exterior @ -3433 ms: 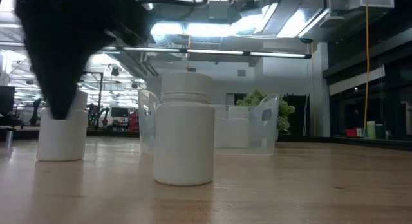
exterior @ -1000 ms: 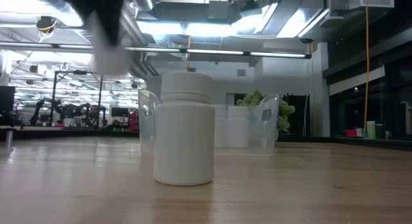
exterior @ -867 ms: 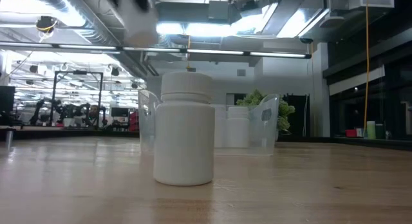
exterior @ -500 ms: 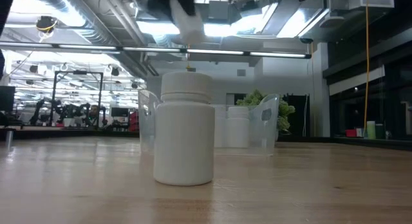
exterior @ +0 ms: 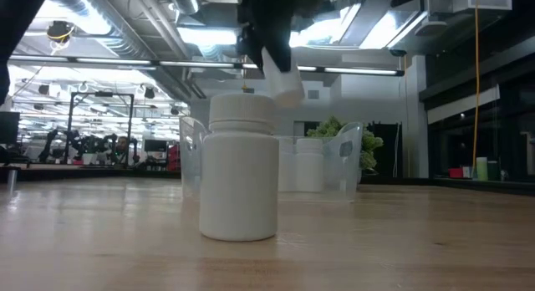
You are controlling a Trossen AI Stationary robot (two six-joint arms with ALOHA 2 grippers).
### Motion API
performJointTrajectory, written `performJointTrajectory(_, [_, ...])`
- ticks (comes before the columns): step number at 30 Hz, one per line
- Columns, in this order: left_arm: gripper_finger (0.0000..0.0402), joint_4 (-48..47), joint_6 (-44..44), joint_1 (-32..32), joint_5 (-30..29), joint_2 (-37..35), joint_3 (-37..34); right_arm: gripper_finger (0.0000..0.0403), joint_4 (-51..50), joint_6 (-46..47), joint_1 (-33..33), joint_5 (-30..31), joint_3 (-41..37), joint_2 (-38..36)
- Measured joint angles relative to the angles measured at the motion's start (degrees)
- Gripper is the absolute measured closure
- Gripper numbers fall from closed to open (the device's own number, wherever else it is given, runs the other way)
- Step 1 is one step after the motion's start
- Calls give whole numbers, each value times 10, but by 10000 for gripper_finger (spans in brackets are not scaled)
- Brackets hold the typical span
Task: Pick and place pill bottles into a basket
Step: Put the white pill bottle into the transparent bin
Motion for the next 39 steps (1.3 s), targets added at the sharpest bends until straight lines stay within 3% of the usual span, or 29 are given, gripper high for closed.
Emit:
performJointTrajectory(12, [228,-29,27,-23,-20,72,1,102,-1,14,0,-24,0,0])
performJointTrajectory(28, [227,-17,46,-25,-55,109,0,102,-1,38,0,-40,0,0])
performJointTrajectory(39, [124,-14,25,-25,-43,109,0,102,-1,40,0,-42,0,0])
